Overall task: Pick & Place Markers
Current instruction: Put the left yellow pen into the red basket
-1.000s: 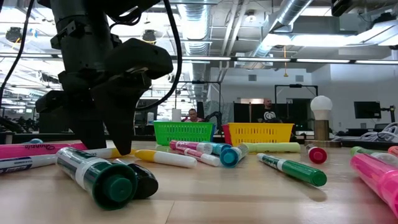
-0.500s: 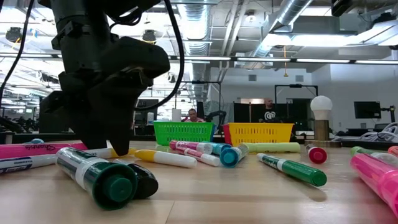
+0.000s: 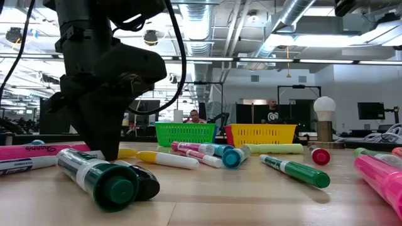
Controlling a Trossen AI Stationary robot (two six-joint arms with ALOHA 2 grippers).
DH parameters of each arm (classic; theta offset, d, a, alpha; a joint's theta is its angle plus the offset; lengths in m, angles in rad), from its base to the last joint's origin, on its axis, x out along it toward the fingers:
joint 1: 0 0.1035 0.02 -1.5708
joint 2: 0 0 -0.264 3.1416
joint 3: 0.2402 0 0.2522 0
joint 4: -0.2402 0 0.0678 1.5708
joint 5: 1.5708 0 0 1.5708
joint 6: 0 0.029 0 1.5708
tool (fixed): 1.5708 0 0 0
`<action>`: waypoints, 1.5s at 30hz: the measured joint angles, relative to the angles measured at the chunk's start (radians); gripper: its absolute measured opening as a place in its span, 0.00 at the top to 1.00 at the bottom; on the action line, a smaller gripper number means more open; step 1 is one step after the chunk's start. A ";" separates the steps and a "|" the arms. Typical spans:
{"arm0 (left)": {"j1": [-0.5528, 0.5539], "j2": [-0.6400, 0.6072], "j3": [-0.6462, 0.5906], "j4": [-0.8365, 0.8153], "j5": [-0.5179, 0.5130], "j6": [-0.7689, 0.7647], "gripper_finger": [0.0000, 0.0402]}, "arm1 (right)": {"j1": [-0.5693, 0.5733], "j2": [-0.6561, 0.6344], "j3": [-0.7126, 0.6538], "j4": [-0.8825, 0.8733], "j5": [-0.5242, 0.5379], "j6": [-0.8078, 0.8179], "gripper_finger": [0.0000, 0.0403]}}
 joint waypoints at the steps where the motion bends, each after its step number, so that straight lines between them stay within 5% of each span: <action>1: 0.002 0.000 0.000 0.000 0.004 0.000 0.86 | 0.000 0.000 0.000 0.000 0.000 0.000 0.80; 16: 0.051 -0.080 -0.005 -0.018 -0.021 0.046 0.88 | 0.000 0.000 0.000 0.000 0.000 0.000 0.80; 31: 0.131 -0.408 -0.002 0.075 -0.262 0.139 0.87 | -0.002 0.015 0.000 0.012 0.004 0.046 0.80; 45: 0.252 -0.474 0.000 0.533 -0.275 0.416 0.86 | -0.016 0.398 0.001 0.298 0.004 0.130 0.79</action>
